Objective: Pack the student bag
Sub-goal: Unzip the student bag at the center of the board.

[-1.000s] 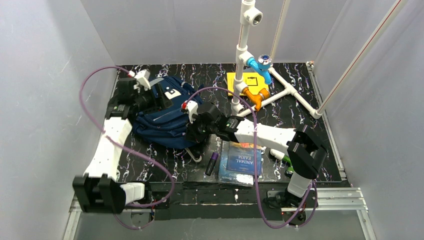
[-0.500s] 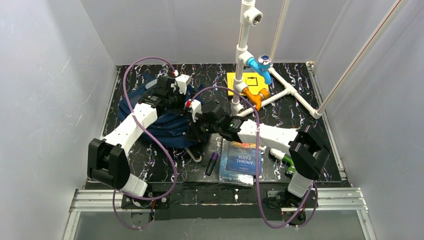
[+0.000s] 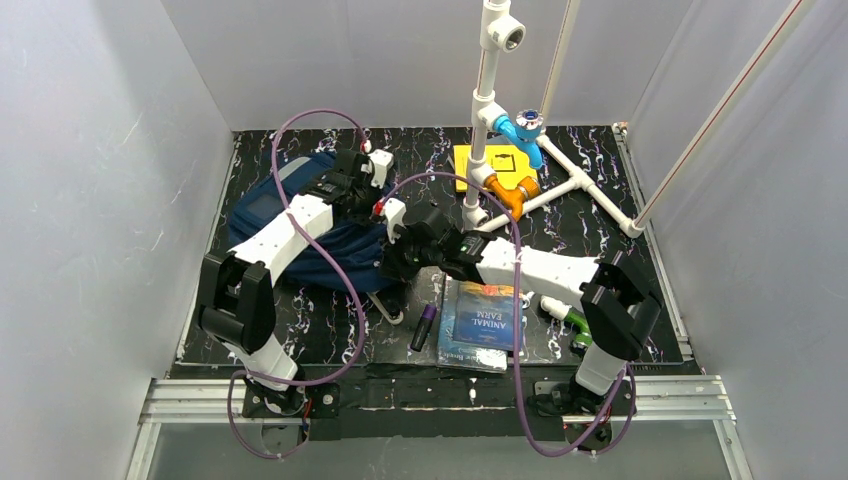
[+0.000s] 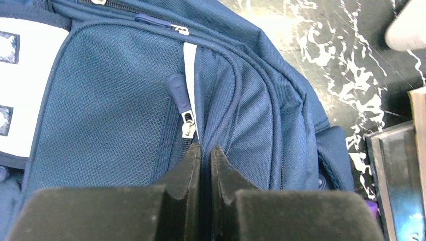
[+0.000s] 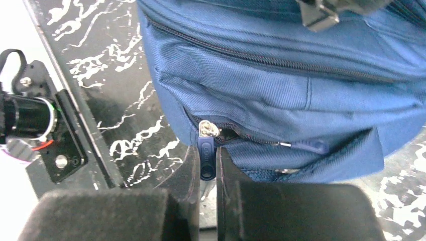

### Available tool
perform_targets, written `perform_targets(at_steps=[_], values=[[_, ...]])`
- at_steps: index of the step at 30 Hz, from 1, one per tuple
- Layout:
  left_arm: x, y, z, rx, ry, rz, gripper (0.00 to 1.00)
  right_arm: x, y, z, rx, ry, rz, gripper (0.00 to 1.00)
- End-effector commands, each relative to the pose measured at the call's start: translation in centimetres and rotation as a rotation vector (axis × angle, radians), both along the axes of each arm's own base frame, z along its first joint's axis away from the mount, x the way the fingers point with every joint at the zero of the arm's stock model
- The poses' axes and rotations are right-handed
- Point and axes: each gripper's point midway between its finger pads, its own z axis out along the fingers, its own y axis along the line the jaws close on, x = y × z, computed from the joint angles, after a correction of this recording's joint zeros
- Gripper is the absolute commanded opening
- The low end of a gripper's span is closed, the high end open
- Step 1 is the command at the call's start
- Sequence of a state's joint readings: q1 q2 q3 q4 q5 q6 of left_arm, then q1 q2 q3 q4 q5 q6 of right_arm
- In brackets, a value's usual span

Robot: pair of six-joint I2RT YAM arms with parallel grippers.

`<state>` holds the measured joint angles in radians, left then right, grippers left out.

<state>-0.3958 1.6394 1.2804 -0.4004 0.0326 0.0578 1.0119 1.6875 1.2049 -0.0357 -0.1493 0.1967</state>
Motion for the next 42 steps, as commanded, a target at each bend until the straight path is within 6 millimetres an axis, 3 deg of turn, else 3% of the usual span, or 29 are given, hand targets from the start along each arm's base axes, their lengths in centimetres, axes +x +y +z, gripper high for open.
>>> perform_targets(at_steps=[1,6,13,19,24,35,42], values=[[2.7,3.8,3.7,0.047,-0.140,0.263,0.00,1.3,-0.7,5.4,0.019,-0.116,-0.028,0.01],[5.0,3.8,7.6,-0.096,-0.259,0.455,0.00,1.2,-0.6,5.4,-0.036,-0.155,-0.039,0.01],[7.6,4.1,10.4,-0.201,-0.293,0.650,0.00,2.1,-0.7,5.1,-0.215,-0.325,-0.186,0.01],[9.3,2.9,12.7,-0.403,-0.298,0.714,0.00,-0.8,3.1,4.4,-0.059,-0.276,-0.020,0.01],[9.7,1.9,15.0,-0.518,-0.336,0.698,0.00,-2.1,6.4,4.9,0.091,-0.322,0.133,0.01],[9.6,4.4,20.1,-0.571,-0.444,0.807,0.00,-2.4,9.0,1.3,0.087,-0.442,0.281,0.01],[9.8,3.8,20.0,-0.599,-0.414,0.797,0.00,-1.9,11.6,-0.6,0.065,-0.444,0.300,0.01]])
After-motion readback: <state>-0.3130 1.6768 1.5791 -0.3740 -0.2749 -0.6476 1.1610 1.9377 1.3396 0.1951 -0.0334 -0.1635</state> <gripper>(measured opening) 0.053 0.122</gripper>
